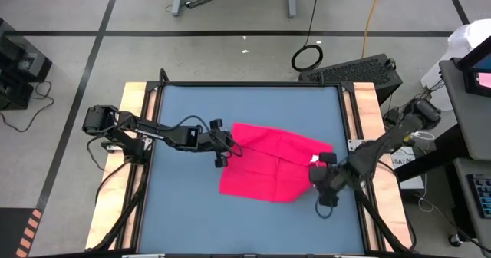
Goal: Roll towel
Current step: Fold the red towel
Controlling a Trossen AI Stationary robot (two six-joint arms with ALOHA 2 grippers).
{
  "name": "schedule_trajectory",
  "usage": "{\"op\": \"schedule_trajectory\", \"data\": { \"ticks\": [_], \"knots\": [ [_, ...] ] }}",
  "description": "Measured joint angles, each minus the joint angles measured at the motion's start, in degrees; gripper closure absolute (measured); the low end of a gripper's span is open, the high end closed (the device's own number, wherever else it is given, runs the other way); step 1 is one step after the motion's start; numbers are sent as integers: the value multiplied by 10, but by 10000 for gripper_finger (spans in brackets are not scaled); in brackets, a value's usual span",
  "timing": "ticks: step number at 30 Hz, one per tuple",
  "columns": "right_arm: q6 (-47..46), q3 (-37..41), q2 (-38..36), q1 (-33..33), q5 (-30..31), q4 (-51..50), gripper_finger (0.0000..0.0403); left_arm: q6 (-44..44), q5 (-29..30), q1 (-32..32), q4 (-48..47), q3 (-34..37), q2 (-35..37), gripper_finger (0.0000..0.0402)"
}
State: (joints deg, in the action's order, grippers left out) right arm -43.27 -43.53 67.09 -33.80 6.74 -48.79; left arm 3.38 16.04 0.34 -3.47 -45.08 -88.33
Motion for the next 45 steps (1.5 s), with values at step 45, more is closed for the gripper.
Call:
{"op": "schedule_trajectory", "data": {
  "ticks": [45],
  "knots": [
    [-210, 45, 47, -195, 159, -19, 275, -46, 21, 9, 0, 4, -5, 402]
  ]
}}
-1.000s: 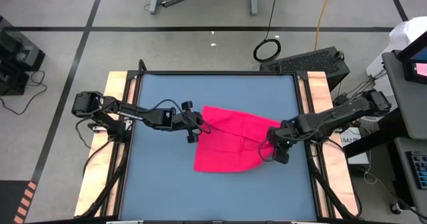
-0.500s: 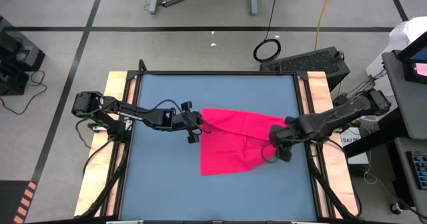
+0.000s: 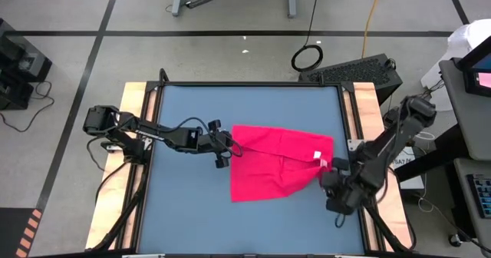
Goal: Roll towel
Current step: Fold the red towel
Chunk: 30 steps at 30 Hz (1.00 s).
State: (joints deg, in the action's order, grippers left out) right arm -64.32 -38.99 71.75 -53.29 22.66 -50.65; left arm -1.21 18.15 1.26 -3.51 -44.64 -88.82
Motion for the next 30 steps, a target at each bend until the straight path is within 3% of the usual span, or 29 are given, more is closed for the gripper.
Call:
{"op": "schedule_trajectory", "data": {
  "ticks": [2, 8, 13, 18, 24, 30],
  "knots": [
    [-32, 14, 27, -24, 30, 1, 291, 0, 0, 0, 0, 0, 0, 401],
    [-161, 36, 83, -40, 28, -24, 322, -11, -2, 2, 0, 0, 0, 402],
    [-176, 65, 100, -35, 31, 27, 327, -14, -3, 2, 0, 0, 0, 402],
    [-175, 89, 93, -34, 19, 85, 344, -14, -3, 2, 0, 0, 0, 402],
    [-172, 63, 46, -50, -73, 113, 375, -14, -3, 2, 0, 0, -1, 402],
    [-154, 40, -4, -50, -62, 102, 385, -14, -3, 2, 0, 0, -1, 402]
  ]
}}
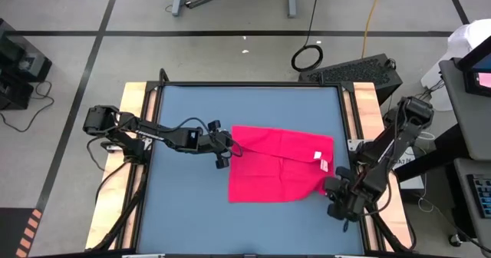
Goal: Roll towel
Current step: Fold the red towel
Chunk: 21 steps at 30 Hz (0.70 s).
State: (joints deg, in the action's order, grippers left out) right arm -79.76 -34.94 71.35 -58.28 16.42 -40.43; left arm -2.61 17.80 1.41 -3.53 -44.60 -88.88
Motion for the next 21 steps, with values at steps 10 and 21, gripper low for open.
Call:
{"op": "schedule_trajectory", "data": {
  "ticks": [10, 21],
  "knots": [
    [2, -2, -3, 1, 13, 19, 385, 0, 0, 0, 0, 0, 0, 402],
    [9, -2, -4, 0, -91, 77, 348, 0, 0, 0, 0, 0, 0, 402]
  ]
}}
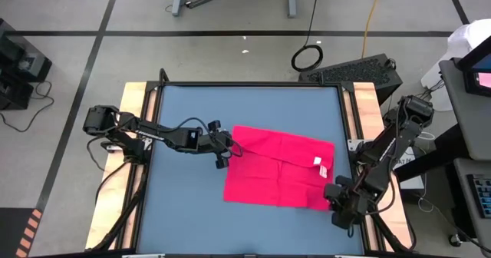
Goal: Roll towel
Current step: Fold the red towel
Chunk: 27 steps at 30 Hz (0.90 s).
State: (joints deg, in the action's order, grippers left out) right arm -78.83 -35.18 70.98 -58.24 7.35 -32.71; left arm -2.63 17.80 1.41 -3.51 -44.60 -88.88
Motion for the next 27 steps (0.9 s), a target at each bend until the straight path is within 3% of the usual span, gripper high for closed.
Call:
{"op": "schedule_trajectory", "data": {
  "ticks": [7, 12, 15, 21, 27],
  "knots": [
    [44, 0, 0, 2, 22, 17, 249, 0, 0, -2, -5, 0, 0, 402],
    [60, 0, 7, 29, 229, -28, 221, 0, 14, -6, -5, 0, 0, 402],
    [104, 0, 19, 67, 237, -21, 238, 0, 26, -10, -5, 0, 0, 402],
    [157, 0, 41, 177, 242, -22, 314, 0, 34, -10, -5, 0, 0, 402],
    [239, 0, 42, 276, 128, -26, 381, 0, 31, -6, -5, 0, 0, 402]
  ]
}}
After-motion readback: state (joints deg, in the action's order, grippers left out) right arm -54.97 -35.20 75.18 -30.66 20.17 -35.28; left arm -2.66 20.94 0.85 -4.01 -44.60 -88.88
